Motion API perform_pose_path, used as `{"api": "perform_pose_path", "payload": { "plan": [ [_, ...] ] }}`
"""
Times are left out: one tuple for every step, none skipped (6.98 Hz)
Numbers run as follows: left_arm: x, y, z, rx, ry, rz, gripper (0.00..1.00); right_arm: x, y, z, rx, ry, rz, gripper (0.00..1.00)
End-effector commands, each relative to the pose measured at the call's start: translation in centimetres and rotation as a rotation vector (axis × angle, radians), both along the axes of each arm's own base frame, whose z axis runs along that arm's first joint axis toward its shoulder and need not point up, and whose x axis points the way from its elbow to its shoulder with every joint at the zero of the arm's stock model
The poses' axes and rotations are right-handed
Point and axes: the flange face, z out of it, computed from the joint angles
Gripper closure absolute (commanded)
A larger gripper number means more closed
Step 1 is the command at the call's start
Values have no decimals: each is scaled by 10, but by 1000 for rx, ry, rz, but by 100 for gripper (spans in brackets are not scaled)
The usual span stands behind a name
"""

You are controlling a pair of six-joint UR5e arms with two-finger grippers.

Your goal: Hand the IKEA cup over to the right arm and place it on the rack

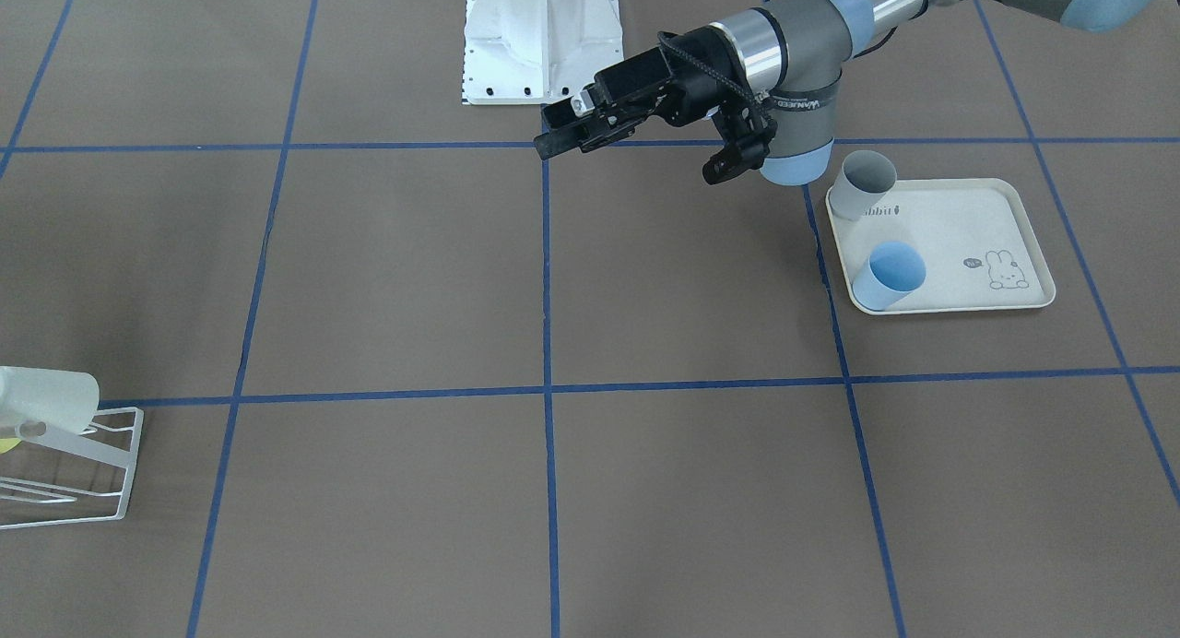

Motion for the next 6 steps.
{"api": "perform_pose_path", "payload": {
  "plan": [
    [1, 0, -1, -2, 3, -3, 26, -2, -6, 21, -35, 8, -6, 100],
    [1, 0, -1, 13, -8, -17, 26, -7, -9, 22, -39, 11, -14, 100],
    [4, 1, 0, 36, -32, -40, 25, -11, -17, 21, -42, 13, -14, 100],
    [4, 1, 2, 37, -34, -40, 25, -14, -18, 22, -45, 16, -17, 100],
    [5, 1, 1, 37, -34, -40, 25, -16, -19, 21, -44, 17, -18, 100],
    [5, 1, 1, 38, -33, -40, 25, -20, -20, 26, -53, 20, -24, 100]
  ]
}}
